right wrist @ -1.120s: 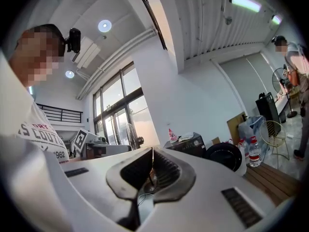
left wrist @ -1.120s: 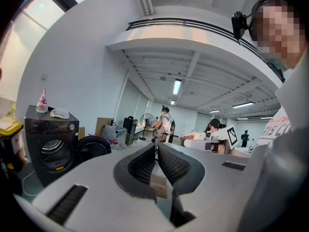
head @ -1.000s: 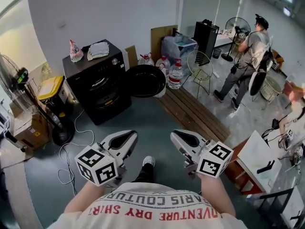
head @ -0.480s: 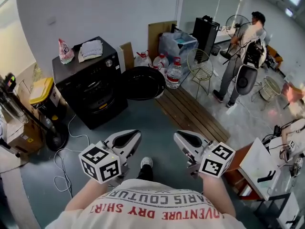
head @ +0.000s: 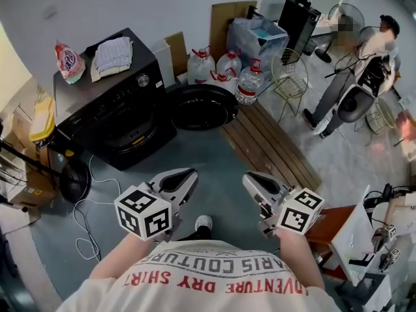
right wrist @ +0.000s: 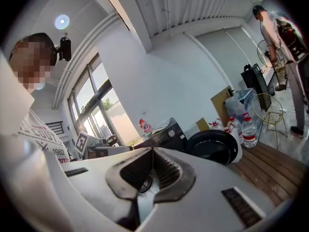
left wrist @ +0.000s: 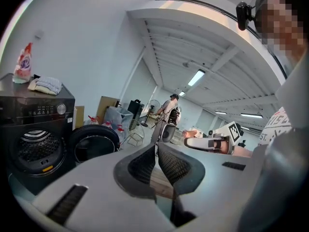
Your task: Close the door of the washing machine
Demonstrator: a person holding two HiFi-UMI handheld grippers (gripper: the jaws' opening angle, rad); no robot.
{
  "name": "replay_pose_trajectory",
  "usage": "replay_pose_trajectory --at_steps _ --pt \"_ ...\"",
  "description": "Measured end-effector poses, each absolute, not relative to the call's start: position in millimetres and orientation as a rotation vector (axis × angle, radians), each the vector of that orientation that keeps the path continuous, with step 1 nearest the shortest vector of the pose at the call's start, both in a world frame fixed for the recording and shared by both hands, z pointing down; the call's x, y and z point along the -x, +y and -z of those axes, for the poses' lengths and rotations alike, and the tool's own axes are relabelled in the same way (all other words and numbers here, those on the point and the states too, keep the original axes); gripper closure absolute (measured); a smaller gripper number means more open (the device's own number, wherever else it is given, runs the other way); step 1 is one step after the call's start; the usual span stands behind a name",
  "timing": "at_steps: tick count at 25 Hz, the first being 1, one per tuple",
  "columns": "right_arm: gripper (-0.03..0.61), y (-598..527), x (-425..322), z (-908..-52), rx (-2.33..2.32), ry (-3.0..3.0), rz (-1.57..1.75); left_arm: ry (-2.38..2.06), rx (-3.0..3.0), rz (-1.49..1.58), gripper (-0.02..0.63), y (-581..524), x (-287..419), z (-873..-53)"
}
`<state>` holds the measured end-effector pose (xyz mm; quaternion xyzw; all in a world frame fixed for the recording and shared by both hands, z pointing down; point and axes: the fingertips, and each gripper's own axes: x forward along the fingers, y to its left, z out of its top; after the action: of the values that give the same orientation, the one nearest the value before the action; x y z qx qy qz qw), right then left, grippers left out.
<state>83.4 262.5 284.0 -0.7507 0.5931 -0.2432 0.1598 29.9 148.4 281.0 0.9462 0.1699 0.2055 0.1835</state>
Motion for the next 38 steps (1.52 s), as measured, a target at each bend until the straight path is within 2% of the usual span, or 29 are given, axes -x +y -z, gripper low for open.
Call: replay_pose_trajectory --at_steps 6,16,24,26,27,30,38 --pt "0.554 232.6 -143.9 -307.5 2.175 1.692 0.754 0.475 -2.629 -0.644 0.571 117.0 -96.4 -314.0" --pt "0.554 223.8 -221.5 -343.3 2.216 1.605 0.868 0.466 -2.568 -0.707 0.571 98.9 -165.0 -341.5" --pt "0.549 208.8 -315.9 -378.8 2.209 1.650 0.974 0.329 -2.534 -0.761 0.571 76.3 -230.4 -362.2" --pt "0.509 201.4 -343.6 -388.9 2.202 1.683 1.010 0.273 -2.512 -0.780 0.571 66.8 -247.8 -367.9" --pt "0.440 197.7 -358.7 -394.7 2.207 1.702 1.027 0.246 -2.505 -0.786 0.571 62.0 -258.1 -370.6" --pt "0.374 186.3 -402.4 -413.0 2.228 1.781 1.071 0.171 -2.479 -0.781 0.571 49.8 -289.0 -376.7" --pt "0.325 151.2 -480.4 -480.5 2.254 2.053 1.219 0.049 -2.453 -0.808 0.571 32.0 -344.8 -391.5"
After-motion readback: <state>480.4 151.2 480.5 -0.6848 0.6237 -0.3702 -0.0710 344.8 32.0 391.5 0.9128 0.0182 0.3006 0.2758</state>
